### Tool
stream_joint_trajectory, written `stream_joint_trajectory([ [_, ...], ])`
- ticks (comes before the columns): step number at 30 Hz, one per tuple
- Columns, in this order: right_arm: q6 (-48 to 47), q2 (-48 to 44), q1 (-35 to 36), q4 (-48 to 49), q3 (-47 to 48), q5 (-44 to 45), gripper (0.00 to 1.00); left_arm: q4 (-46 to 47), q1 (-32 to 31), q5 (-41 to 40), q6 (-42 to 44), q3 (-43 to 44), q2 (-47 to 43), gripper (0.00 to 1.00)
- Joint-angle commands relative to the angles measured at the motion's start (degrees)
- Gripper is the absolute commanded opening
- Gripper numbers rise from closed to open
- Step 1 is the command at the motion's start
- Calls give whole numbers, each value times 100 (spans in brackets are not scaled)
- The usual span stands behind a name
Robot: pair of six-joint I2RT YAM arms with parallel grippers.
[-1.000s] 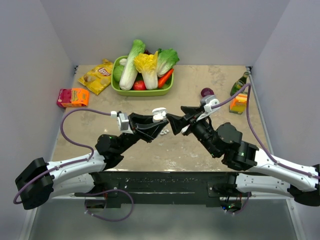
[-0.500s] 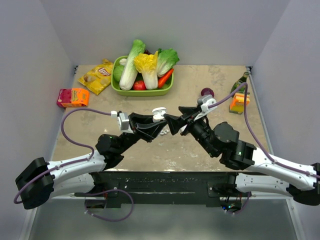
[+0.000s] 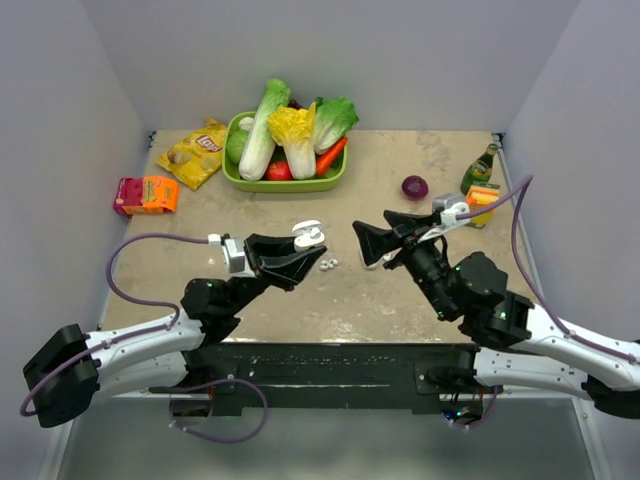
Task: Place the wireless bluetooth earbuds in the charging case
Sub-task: Place the earbud in the charging case.
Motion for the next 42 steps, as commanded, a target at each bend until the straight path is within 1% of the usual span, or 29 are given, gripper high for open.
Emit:
stream_joint_trajectory([
  [1,225,189,29,-300,-59,279,73,1245,27,619,428,-408,-84,0],
  [3,286,206,29,-309,-68,489,73,1573,27,848,498,-654,-66,0],
  [4,313,224,29,-605,-42,594,73,1835,36,1163,516,-725,-66,0],
  [6,444,259,29,-818,11,999,73,2048,45,1533,551,-874,-31,0],
  [7,497,276,29,-1019,20,1139,73,2318,45,1840,534,-927,-13,0],
  [9,594,259,29,-1144,3,1280,73,2671,54,2097,455,-1120,48,0],
  [10,629,207,29,-1205,-24,1272,73,3029,62,2263,411,-1191,74,0],
  [16,630,-40,20,-1319,-270,1008,73,3876,106,2624,103,-1534,128,0],
  [22,858,-57,20,-1662,-331,1298,74,3877,115,2932,-55,-1543,-83,0],
  [28,832,-172,12,-1540,-525,868,75,3877,115,3152,-178,-1499,-189,0],
  [32,928,-172,20,-1575,-639,1122,75,3877,115,3328,-283,-1446,-198,0],
  [33,972,-154,20,-1610,-639,1158,81,3877,115,3433,-301,-1437,-206,0],
  [35,1042,-119,20,-1645,-674,1149,83,3877,115,3521,-397,-1411,-198,0],
  [38,1026,-171,20,-1584,-727,808,83,3877,115,3601,-442,-1420,-224,0],
  [39,947,-207,20,-1375,-779,458,83,3877,115,3618,-451,-1420,-233,0],
  [42,806,-461,20,-1118,-955,104,83,3877,115,3645,-477,-1385,-224,0],
])
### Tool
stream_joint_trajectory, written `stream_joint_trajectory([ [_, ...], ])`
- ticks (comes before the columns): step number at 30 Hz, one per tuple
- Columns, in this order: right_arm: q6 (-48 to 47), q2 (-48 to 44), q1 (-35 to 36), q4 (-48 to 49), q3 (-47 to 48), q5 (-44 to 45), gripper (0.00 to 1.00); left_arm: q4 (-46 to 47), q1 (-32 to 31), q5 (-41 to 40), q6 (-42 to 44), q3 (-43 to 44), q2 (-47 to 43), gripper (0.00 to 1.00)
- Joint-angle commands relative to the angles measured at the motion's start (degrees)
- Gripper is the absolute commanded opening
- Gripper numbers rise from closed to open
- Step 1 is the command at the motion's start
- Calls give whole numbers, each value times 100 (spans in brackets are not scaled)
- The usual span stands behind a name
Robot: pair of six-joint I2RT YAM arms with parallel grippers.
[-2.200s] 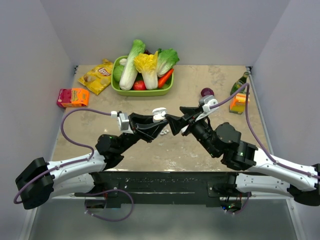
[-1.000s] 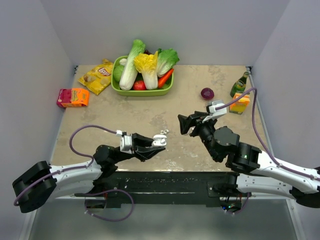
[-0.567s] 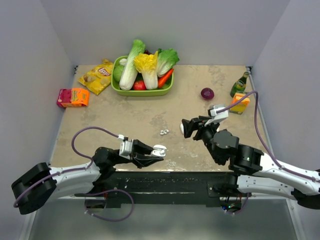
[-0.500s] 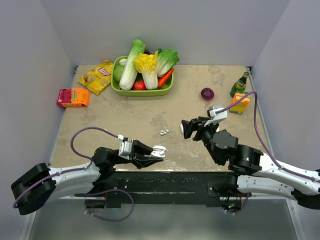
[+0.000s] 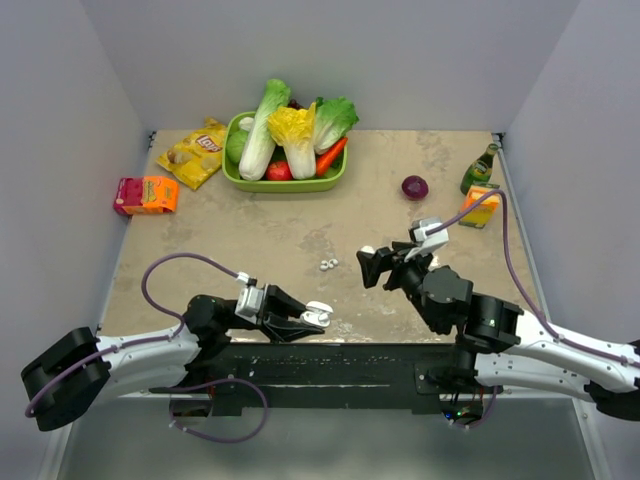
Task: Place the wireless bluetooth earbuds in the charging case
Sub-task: Place the earbud in the charging case.
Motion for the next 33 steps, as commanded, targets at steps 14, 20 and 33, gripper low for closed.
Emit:
stream_joint_trajectory([
  [14,-653,-683,1,1249,-24,-2673,84,2482,39,-1973,655,444,-82,0],
  [20,-653,-191,1,1161,38,-2921,85,2701,39,-2175,769,435,76,0],
  [33,-601,240,1,1205,126,-2720,85,2683,39,-2105,848,488,138,0],
])
